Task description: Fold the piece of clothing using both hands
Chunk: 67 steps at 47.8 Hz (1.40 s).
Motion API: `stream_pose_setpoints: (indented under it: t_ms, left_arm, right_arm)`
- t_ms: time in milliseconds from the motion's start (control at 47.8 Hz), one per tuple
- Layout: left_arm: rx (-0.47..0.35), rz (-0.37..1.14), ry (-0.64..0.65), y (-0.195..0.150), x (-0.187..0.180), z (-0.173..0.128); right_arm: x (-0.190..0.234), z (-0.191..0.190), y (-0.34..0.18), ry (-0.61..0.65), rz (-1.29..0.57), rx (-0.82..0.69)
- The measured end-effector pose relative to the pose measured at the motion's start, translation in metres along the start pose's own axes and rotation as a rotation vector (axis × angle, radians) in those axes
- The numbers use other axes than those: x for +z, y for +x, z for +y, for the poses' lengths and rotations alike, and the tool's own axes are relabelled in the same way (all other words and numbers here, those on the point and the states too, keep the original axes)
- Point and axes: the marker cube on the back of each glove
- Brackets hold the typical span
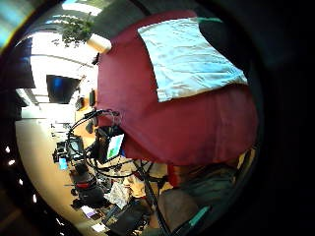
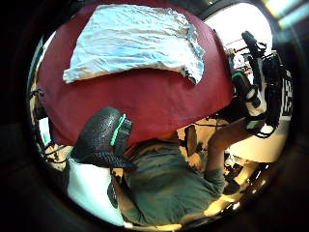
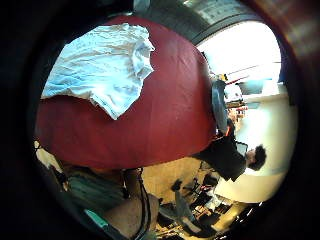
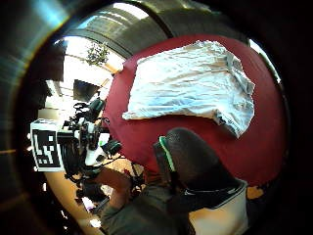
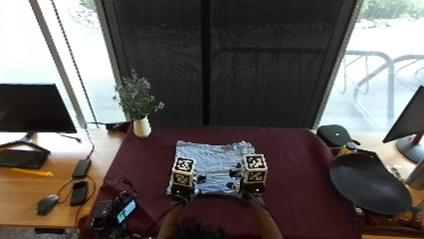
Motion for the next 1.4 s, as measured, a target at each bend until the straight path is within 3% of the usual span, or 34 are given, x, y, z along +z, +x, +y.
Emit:
stream_pose_setpoints:
  t_ms: [146,376,481,586,669,732,816,899,1004,1067,1129,1213,1297,1401]
  left_arm:
    - [-0.021,0.001,0.054,-0.006,0.013,-0.010]
    - [-0.039,0.014,-0.050,-0.017,0.068,-0.047]
    - [-0.062,-0.013,-0.068,-0.019,0.069,-0.052]
    - [-0.047,-0.039,-0.279,-0.018,0.086,-0.041]
    - [-0.035,-0.061,-0.333,-0.016,0.102,-0.043]
    - [-0.053,-0.088,-0.230,-0.019,0.108,-0.054]
    - [-0.048,-0.140,0.004,-0.023,0.108,-0.072]
    - [-0.022,-0.137,0.000,-0.013,0.104,-0.055]
    - [-0.003,-0.217,0.241,-0.010,0.102,-0.062]
    - [0.010,-0.258,0.300,-0.008,0.119,-0.072]
    - [0.015,-0.310,0.261,-0.011,0.145,-0.080]
    - [0.042,-0.302,0.173,-0.007,0.144,-0.066]
    - [0.096,-0.250,0.052,-0.003,0.127,-0.036]
    - [0.205,-0.172,-0.177,-0.004,0.107,-0.005]
  right_arm:
    - [0.023,-0.009,0.016,-0.066,0.063,-0.012]
    - [0.085,-0.037,0.039,-0.202,0.013,0.015]
    - [0.083,-0.021,0.029,-0.325,-0.034,-0.013]
    - [0.097,-0.029,0.024,-0.295,0.006,-0.019]
    - [0.112,-0.035,0.021,-0.303,0.013,-0.036]
    - [0.116,-0.035,0.018,-0.331,-0.030,-0.045]
    - [0.117,-0.040,0.016,-0.258,-0.067,-0.066]
    - [0.119,-0.042,0.016,-0.197,-0.046,-0.071]
    - [0.118,-0.041,0.015,-0.080,-0.029,-0.080]
    - [0.115,-0.039,0.016,-0.022,-0.011,-0.073]
    - [0.112,-0.035,0.012,0.012,-0.030,-0.107]
    - [0.131,-0.039,0.019,-0.024,-0.015,-0.128]
    - [0.128,-0.024,0.026,-0.130,0.032,-0.147]
    - [0.102,0.008,0.027,-0.353,-0.005,-0.252]
